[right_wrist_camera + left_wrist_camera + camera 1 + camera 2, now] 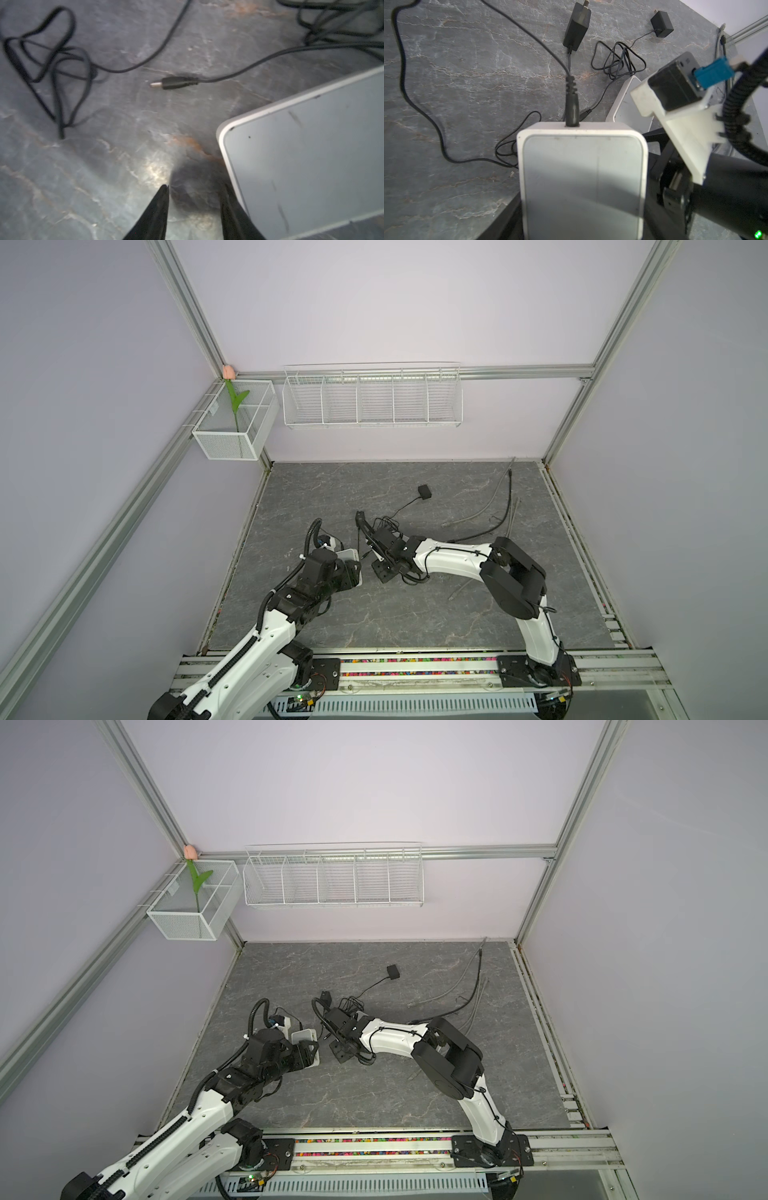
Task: Insert the plug into the switch port
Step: 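Release the router with the left gripper while the right reaches toward grey cables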
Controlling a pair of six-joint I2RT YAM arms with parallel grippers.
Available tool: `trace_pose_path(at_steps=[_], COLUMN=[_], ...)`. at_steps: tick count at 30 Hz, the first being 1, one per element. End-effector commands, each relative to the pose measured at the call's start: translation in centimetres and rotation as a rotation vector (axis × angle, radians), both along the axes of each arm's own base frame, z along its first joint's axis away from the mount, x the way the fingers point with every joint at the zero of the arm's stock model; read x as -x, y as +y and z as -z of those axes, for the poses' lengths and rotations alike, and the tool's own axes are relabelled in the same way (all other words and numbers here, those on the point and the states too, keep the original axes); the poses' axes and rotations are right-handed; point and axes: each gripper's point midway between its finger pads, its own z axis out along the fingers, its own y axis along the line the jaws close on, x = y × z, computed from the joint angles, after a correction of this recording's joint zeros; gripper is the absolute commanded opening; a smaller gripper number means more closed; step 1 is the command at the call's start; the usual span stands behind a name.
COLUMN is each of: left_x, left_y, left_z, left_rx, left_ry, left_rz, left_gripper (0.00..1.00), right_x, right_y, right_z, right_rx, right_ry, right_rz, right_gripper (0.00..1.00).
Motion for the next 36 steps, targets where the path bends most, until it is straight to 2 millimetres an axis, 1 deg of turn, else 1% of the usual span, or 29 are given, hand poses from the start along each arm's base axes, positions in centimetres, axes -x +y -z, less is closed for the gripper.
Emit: trace_pose_path(at_steps=[1,3,4,7,9,11,15,17,19,20,22,23,24,26,27,30,33,36], left_x=[-0.4,-0.4,-0.4,-0.5,-0.6,-0.6,-0.3,-0.4,-0.6,-0.8,-0.7,-0.6,-0.5,-0.2,0.0,0.5,0.7,0.9], left_y=[0.3,0.2,0.2,-0.2,-0.6,-1.2,-3.6,-4.6,-5.1,-5.0,-4.8,-5.0,-5.3,-6.2,-6.8,-8.0,-8.5,-8.7], left_z=[-1.1,-0.8,-0.6,0.2,0.7,1.0,1.0,1.5,2.6,3.2,4.0,4.5,5.0,6.0,6.4,7.4,8.4,8.9], left_rx=[0.001,-0.017,-0.029,-0.062,-0.072,-0.087,-0.156,-0.159,-0.167,-0.185,-0.216,-0.221,-0.222,-0.213,-0.215,-0.244,-0.229,-0.228], left_ry=[-0.022,-0.017,0.000,0.051,0.083,0.105,0.104,0.129,0.168,0.191,0.249,0.277,0.301,0.340,0.354,0.372,0.396,0.415], left_rz=[-0.023,-0.003,-0.002,0.028,0.042,0.060,0.111,0.121,0.117,0.104,0.078,0.085,0.097,0.120,0.136,0.166,0.166,0.170], left_gripper=[0.00,0.00,0.00,0.00,0.00,0.00,0.00,0.00,0.00,0.00,0.00,0.00,0.00,0.00,0.00,0.00,0.00,0.00], right_x=[-3.2,-4.2,-4.4,-4.3,-3.9,-3.3,-2.4,-1.9,-1.3,-0.9,-0.5,-0.2,0.5,1.1,1.1,1.4,2.0,2.0], right_y=[-3.2,-4.2,-4.1,-3.6,-3.5,-3.8,-5.6,-6.8,-7.9,-8.2,-9.2,-9.8,-10.3,-11.2,-11.6,-12.5,-12.8,-14.0], right_z=[-0.8,-1.1,-1.2,-1.8,-2.7,-3.9,-7.2,-8.5,-10.0,-11.2,-13.2,-14.4,-14.8,-16.1,-16.4,-15.6,-14.8,-14.3], right_rx=[0.080,0.069,0.044,-0.003,-0.030,-0.065,-0.143,-0.165,-0.199,-0.230,-0.297,-0.344,-0.376,-0.420,-0.415,-0.330,-0.272,-0.202], right_ry=[-0.072,-0.066,-0.050,-0.033,-0.040,-0.056,-0.082,-0.094,-0.121,-0.165,-0.286,-0.342,-0.371,-0.440,-0.458,-0.440,-0.462,-0.535], right_rz=[0.148,0.180,0.170,0.124,0.092,0.058,0.017,-0.007,-0.056,-0.093,-0.124,-0.138,-0.164,-0.188,-0.188,-0.231,-0.303,-0.326], right_gripper=[0.44,0.44,0.44,0.46,0.46,0.47,0.53,0.59,0.68,0.72,0.76,0.78,0.79,0.85,0.87,0.87,0.84,0.85])
